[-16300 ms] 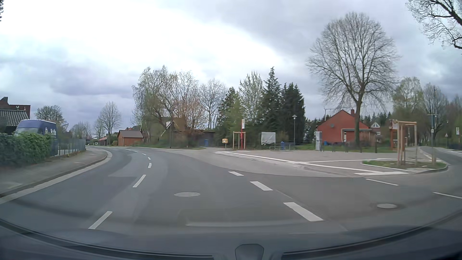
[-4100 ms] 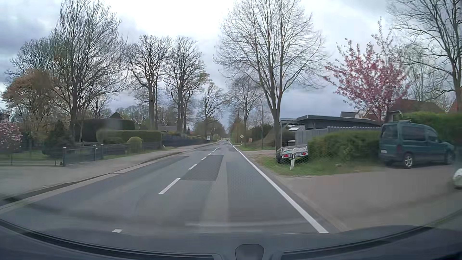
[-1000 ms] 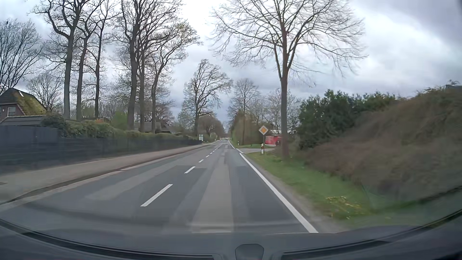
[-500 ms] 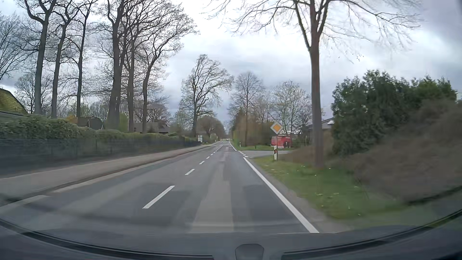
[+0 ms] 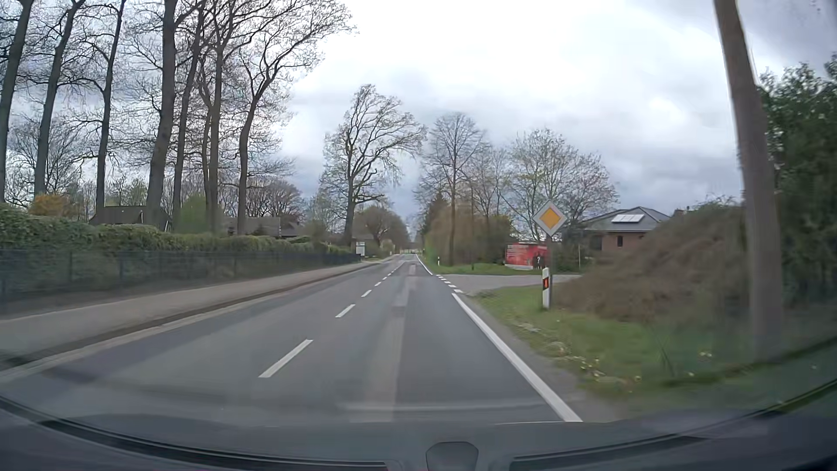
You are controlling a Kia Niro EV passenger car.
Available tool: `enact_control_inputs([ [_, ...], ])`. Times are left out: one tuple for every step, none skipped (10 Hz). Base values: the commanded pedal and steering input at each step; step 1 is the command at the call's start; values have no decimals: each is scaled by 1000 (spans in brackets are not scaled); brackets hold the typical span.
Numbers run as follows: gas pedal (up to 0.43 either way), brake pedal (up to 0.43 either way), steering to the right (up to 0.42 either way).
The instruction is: Follow the waypoints while adhering to traffic rules and regulations
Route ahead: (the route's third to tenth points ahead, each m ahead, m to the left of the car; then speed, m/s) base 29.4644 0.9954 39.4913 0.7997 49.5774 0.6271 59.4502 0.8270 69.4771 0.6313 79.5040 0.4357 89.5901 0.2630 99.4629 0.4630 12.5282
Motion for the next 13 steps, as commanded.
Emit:
enact_control_inputs([
  [47,0,-1],
  [47,0,-1],
  [47,0,-1],
  [47,0,0],
  [47,0,0],
  [47,0,0],
  [47,0,0],
  [47,0,0],
  [47,0,0],
  [47,0,0],
  [47,0,0],
  [47,0,1],
  [47,0,1],
])
